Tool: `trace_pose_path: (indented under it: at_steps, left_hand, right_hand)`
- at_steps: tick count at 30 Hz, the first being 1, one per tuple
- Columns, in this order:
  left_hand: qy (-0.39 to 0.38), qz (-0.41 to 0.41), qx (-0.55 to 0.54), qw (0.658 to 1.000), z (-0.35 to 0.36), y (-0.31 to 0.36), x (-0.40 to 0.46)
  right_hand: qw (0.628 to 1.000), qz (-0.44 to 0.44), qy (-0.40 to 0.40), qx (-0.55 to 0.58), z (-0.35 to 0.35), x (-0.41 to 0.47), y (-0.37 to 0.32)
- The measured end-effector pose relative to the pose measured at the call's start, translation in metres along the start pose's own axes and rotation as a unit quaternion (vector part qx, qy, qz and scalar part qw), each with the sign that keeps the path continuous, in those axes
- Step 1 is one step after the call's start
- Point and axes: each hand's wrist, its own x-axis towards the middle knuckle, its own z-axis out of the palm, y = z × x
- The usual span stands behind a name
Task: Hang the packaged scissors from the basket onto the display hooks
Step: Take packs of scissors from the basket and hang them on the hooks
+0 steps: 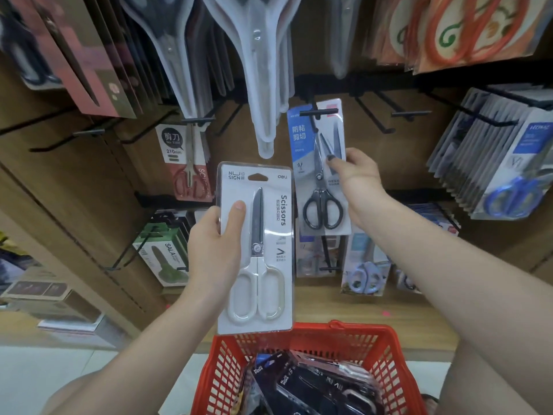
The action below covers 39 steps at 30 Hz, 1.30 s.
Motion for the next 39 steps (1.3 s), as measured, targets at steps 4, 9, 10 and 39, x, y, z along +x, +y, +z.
trace_pose_path:
  at_steps: [4, 9, 10, 39]
  left_hand:
    - [-0.014, -0.003, -0.012, 1.000, 0.007, 0.005, -0.005]
    - [-0.028, -0.012, -0.011, 0.999, 0.021, 0.014, -0.008]
    - [-0.029, -0.010, -0.015, 0.999, 0.024, 0.016, -0.009]
    - [-0.177, -0.014, -0.077, 0.981, 0.152, 0.069, -0.034]
  right_hand:
    - [0.998, 0.053, 0.011, 0.027, 0.013, 0.030, -0.003]
    - [0.995, 0.093, 0.010, 0.030, 0.026, 0.047, -0.006]
    - [0.995, 0.092, 0.017, 0.014, 0.027, 0.050, -0.006]
    - [0.989, 0.081, -0.086, 0.086, -0.139, -0.081, 0.013]
